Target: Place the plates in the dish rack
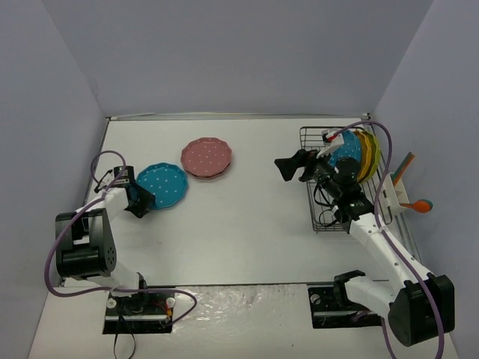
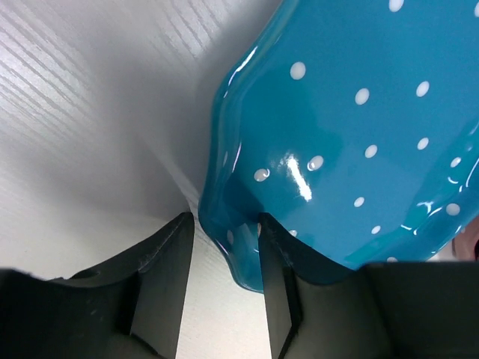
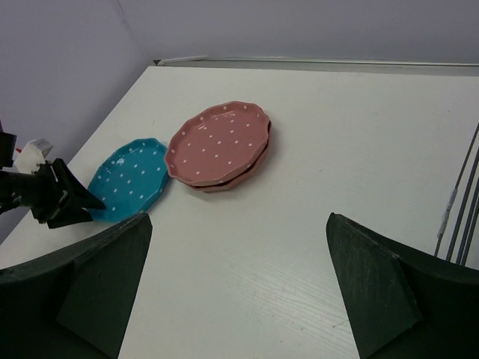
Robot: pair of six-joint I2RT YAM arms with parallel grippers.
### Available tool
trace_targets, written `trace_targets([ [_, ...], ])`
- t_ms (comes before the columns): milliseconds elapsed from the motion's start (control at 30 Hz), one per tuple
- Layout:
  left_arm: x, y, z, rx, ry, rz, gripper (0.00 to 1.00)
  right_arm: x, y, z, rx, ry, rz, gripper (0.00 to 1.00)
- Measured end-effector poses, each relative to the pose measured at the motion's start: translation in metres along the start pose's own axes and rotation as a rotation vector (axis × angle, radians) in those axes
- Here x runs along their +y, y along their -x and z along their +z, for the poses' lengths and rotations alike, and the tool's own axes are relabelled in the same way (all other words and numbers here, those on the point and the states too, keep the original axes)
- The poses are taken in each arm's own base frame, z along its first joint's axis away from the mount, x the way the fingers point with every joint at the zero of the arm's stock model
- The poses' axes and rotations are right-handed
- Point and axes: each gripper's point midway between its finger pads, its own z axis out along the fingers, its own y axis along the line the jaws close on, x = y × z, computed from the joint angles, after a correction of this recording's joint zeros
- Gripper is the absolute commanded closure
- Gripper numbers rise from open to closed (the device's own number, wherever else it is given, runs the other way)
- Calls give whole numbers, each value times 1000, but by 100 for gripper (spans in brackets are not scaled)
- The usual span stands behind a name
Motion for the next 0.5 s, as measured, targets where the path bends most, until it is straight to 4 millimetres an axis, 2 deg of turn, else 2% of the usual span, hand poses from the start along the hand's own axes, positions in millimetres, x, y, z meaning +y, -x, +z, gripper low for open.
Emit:
trace_targets([
  [167, -2, 1, 0, 3, -5, -27, 99, 13, -12, 5, 36, 41, 1, 0],
  [333, -5, 8, 1, -13, -24, -83, 100, 28, -36, 14, 103, 81, 18, 0],
  [500, 3, -11, -7, 22, -57, -84, 100, 54, -62, 24, 164, 132, 77, 0],
])
